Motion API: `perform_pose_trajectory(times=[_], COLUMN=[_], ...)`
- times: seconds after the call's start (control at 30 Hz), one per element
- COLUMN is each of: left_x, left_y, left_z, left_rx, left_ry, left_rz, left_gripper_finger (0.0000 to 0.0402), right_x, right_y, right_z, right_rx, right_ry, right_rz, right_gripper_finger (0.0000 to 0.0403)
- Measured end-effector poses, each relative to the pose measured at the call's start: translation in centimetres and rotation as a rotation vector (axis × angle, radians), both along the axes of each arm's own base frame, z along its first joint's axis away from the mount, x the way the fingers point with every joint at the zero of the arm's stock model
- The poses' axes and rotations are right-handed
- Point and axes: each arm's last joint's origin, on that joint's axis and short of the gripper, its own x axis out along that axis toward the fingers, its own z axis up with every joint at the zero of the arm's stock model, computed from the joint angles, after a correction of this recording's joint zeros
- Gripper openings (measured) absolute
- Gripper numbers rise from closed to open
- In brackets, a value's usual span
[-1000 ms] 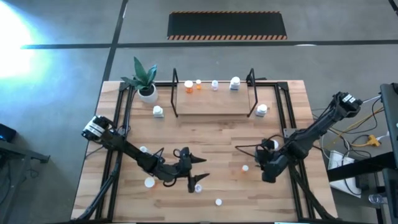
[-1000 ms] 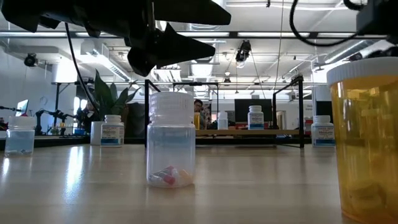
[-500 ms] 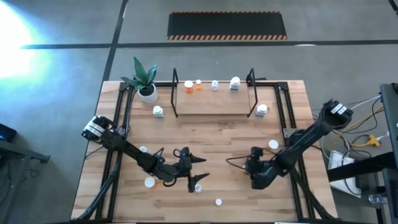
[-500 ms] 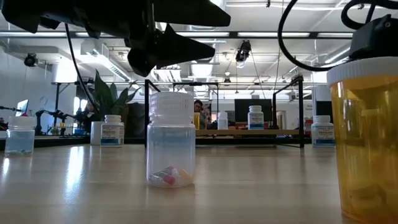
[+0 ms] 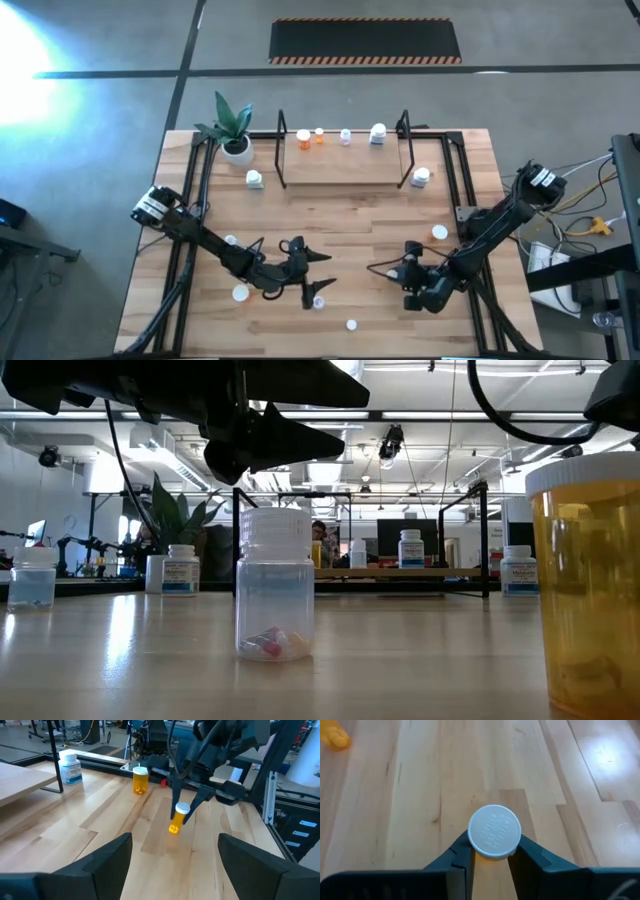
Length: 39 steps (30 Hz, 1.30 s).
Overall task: Pick and place medicine bottles onto shelf by color
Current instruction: Put the top small orange pill bottle on the shelf aligned with the small orange pill bottle
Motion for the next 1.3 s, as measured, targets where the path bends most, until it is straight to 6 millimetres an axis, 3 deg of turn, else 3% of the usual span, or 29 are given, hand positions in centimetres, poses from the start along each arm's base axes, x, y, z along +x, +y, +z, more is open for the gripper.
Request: perform_pose_trajectory(times=[0.2, 0.3, 0.4, 0.5, 0.67, 0.83, 1.0, 1.13, 1.3], left_x=[-0.2, -0.6, -1.4, -2.6, -4.7, -6.3, -7.3, -7.7, -8.2], left_y=[0.1, 0.5, 1.2, 2.2, 4.0, 5.1, 6.2, 7.1, 8.3], left_z=[-0.3, -0.1, -0.2, -0.4, -0.2, 0.3, 0.6, 0.7, 0.2], left_rx=[0.027, 0.061, 0.098, 0.107, 0.063, 0.075, 0.097, 0.111, 0.12], left_ry=[0.054, 0.099, 0.179, 0.26, 0.309, 0.261, 0.223, 0.206, 0.222], left_rz=[0.005, 0.065, 0.179, 0.3, 0.433, 0.499, 0.566, 0.616, 0.65], left_gripper_finger=[0.0278, 0.0278, 0.0278, 0.0278, 0.0278, 0.0278, 0.0278, 0.0278, 0.0278], right_x=[0.9, 2.6, 5.1, 7.9, 11.0, 13.3, 16.1, 18.2, 20.1], right_y=[0.0, -0.7, -2.7, -6.1, -14.4, -21.8, -28.2, -32.5, -35.9], right_z=[0.5, 1.4, 2.4, 3.4, 4.7, 6.0, 6.7, 6.0, 4.6], right_rx=[-0.056, -0.158, -0.221, -0.229, -0.118, -0.054, -0.091, -0.108, -0.059], right_ry=[-0.113, -0.226, -0.293, -0.354, -0.421, -0.453, -0.374, -0.26, -0.186], right_rz=[0.0, 0.003, 0.014, 0.025, -0.009, -0.086, -0.187, -0.235, -0.245], right_gripper_finger=[0.0088, 0.0089, 0.0083, 0.0079, 0.0085, 0.0085, 0.009, 0.009, 0.0091])
